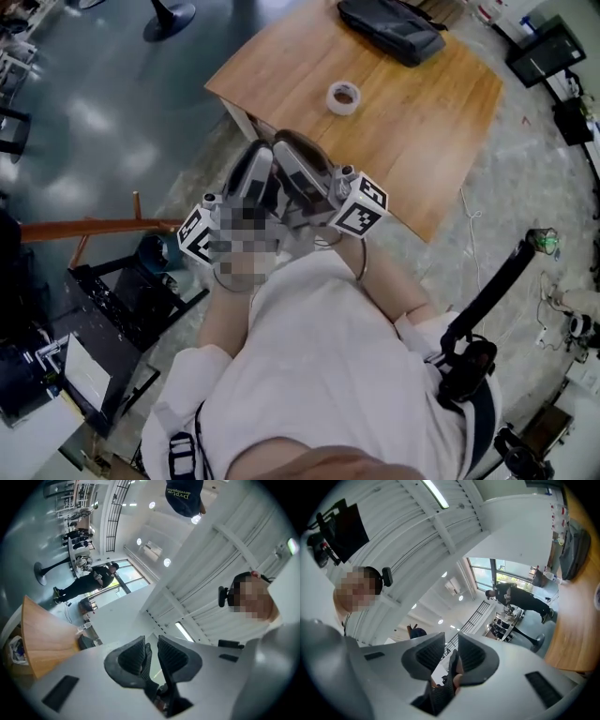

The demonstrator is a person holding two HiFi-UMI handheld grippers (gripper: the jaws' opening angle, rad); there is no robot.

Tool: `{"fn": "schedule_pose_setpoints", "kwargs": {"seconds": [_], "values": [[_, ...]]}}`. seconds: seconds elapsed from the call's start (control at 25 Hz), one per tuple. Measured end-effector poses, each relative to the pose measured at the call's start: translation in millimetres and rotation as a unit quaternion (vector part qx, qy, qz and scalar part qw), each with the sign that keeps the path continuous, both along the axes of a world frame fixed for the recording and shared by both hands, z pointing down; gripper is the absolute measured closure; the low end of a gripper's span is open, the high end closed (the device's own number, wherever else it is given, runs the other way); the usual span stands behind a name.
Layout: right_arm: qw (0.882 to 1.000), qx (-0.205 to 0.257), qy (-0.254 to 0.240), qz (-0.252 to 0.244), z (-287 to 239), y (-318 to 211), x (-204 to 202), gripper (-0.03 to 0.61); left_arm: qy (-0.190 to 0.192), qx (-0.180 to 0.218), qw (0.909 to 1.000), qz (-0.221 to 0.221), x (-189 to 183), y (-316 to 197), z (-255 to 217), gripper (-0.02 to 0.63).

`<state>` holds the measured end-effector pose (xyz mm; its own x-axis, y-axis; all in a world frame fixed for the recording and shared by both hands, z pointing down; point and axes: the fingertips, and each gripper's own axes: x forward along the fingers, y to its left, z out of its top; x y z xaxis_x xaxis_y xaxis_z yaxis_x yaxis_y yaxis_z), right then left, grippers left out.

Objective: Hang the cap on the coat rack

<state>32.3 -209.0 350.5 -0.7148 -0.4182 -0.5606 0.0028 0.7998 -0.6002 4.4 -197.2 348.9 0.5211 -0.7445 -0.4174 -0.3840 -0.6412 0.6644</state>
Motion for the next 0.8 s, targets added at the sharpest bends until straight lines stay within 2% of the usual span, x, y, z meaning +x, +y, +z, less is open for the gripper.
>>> {"fn": "schedule_pose_setpoints", "kwargs": {"seconds": [0.28,0.44,0.64,0.8], "values": [[0.999,-0.013,0.001,0.039,11.6,-4.8,18.9,0.479,0.0,-0.014,0.9991,0.039,18.2,-7.1,12.0,0.522],[0.998,-0.014,0.011,0.06,11.8,-5.5,45.0,0.482,-0.004,-0.016,0.9982,0.057,44.3,-9.3,13.2,0.522],[0.997,-0.014,0.011,0.076,9.6,-5.6,66.6,0.488,-0.023,-0.014,0.9974,0.067,65.9,-10.8,10.8,0.525],[0.998,-0.005,0.008,0.069,5.3,-6.3,66.4,0.492,-0.025,-0.009,0.9978,0.06,66.9,-10.0,5.3,0.544]]}}
